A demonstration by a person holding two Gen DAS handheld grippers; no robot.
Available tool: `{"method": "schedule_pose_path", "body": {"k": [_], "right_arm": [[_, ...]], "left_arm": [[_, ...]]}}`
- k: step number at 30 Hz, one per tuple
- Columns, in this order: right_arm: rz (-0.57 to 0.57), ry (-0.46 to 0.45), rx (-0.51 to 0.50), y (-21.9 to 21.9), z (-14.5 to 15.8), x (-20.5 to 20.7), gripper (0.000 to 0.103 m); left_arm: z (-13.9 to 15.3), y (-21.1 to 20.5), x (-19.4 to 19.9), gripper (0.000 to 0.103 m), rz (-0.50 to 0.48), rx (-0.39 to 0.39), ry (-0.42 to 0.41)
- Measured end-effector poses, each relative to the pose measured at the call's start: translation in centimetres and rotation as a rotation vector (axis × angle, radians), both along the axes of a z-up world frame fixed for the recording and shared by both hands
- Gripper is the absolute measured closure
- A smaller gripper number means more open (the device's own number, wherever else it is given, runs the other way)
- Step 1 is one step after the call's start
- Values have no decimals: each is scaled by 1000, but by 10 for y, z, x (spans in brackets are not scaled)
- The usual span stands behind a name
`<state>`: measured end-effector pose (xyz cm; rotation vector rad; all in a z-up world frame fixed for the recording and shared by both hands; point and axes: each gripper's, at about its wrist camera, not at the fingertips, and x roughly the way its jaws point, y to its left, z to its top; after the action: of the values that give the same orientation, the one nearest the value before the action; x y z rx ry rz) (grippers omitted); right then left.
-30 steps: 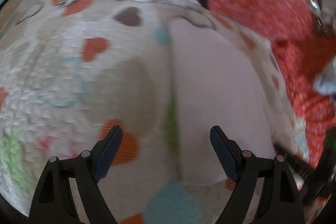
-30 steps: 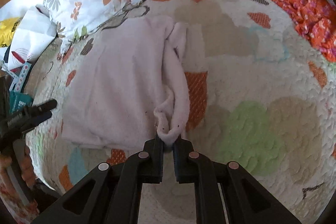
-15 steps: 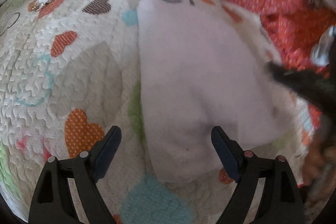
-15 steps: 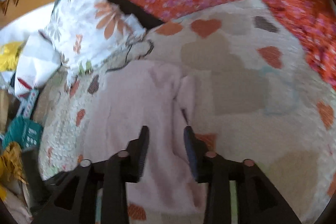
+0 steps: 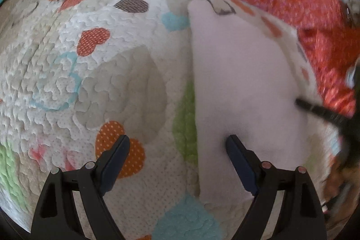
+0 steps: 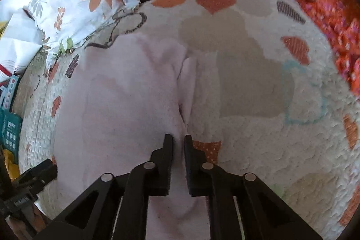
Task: Fold small clothes
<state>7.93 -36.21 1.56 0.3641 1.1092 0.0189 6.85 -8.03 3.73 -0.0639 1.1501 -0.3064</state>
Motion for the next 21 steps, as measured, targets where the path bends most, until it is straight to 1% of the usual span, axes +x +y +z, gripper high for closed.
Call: {"method": "schedule_pose_path", "body": {"k": [3, 4, 6, 7, 8, 10, 11, 12, 13, 14, 15, 16, 17, 18, 19, 20, 21], "right_arm": [[-29, -33, 8, -7, 11, -3, 82], [-40, -59, 23, -10, 15, -4, 82], [-58, -134, 81, -15, 25, -6, 82], [-65, -176, 127, -17, 30, -4, 82], [-58, -212, 180, -17, 36, 3, 82], [-15, -244, 237, -8, 43, 23, 81], [9, -249, 252, -1, 44, 34, 78], [40, -241, 271, 6, 43, 45, 66], [75, -214, 306, 11, 37, 56, 60], [103, -148, 345, 18, 23, 71, 58], [93, -118, 332, 21, 16, 76, 59], [44, -78, 256, 19, 5, 81, 61], [10, -67, 203, 15, 1, 82, 69], [-19, -70, 157, 11, 1, 82, 71], [-51, -77, 95, 6, 4, 81, 70], [-82, -89, 15, 3, 12, 77, 64], [-107, -112, -52, -1, 20, 72, 64]], "left_arm": [[-5, -10, -7, 16, -45, 72, -26], [-7, -11, -9, 15, -47, 77, -30], [-8, -9, -10, 14, -43, 75, -40], [-8, -8, -10, 14, -41, 74, -45], [-8, -8, -11, 14, -39, 73, -47], [-10, -8, -11, 11, -26, 72, -52], [-10, -8, -11, 10, -18, 75, -56], [-10, -8, -12, 8, -12, 81, -62], [-11, -8, -12, 7, -10, 85, -65], [-11, -8, -11, 5, -8, 86, -66], [-12, -8, -10, 4, -6, 81, -61], [-13, -7, -9, 3, -5, 74, -54], [-13, -5, -8, 3, -2, 63, -43], [-14, -5, -7, 3, 0, 58, -36], [-13, -3, -6, 3, 2, 52, -27], [-12, -2, -6, 3, 4, 47, -24], [-7, 1, -6, 3, 7, 32, -28]]}}
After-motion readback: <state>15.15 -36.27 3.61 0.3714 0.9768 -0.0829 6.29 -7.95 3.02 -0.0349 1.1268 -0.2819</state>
